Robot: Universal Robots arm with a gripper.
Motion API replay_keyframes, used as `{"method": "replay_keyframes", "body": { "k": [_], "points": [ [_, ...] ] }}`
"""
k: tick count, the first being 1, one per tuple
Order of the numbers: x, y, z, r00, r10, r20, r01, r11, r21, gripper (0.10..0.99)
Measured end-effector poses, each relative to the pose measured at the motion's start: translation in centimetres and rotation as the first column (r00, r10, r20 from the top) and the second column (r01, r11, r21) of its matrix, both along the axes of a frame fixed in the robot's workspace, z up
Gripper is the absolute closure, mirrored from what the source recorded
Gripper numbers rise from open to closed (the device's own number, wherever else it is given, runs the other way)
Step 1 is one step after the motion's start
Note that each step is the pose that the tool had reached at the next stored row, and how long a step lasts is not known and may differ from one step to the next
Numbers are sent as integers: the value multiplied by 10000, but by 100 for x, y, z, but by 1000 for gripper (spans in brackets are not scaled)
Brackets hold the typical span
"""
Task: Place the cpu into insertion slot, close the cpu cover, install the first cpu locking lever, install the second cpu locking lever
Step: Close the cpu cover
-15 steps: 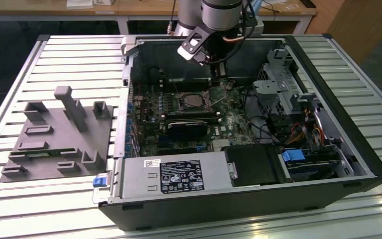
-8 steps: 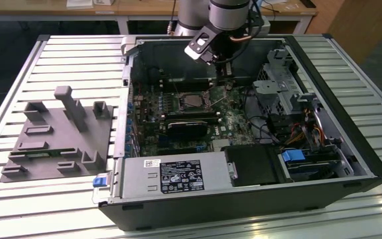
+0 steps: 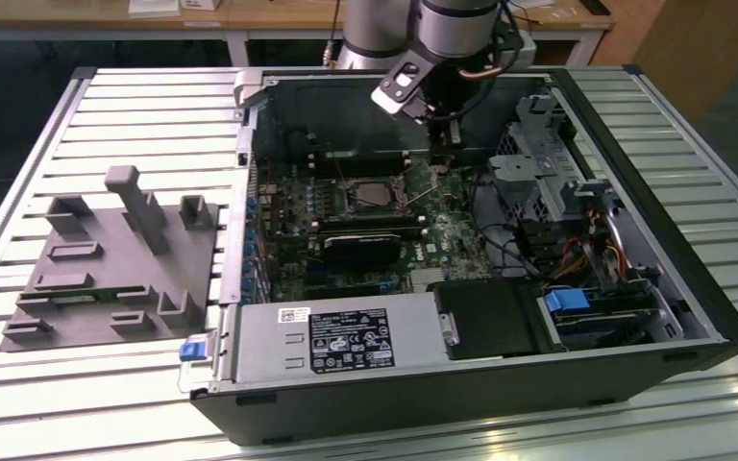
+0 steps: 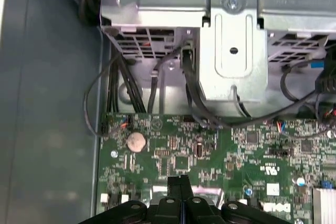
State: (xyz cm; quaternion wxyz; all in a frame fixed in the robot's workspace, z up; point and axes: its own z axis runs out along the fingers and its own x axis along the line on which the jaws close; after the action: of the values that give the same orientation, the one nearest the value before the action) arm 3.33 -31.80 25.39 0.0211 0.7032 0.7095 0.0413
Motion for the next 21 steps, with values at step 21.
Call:
{"method": "replay_keyframes", "body": {
  "k": [21],
  "points": [
    [164, 6, -88, 10000, -28, 0, 28, 10000, -6, 980]
  ]
}}
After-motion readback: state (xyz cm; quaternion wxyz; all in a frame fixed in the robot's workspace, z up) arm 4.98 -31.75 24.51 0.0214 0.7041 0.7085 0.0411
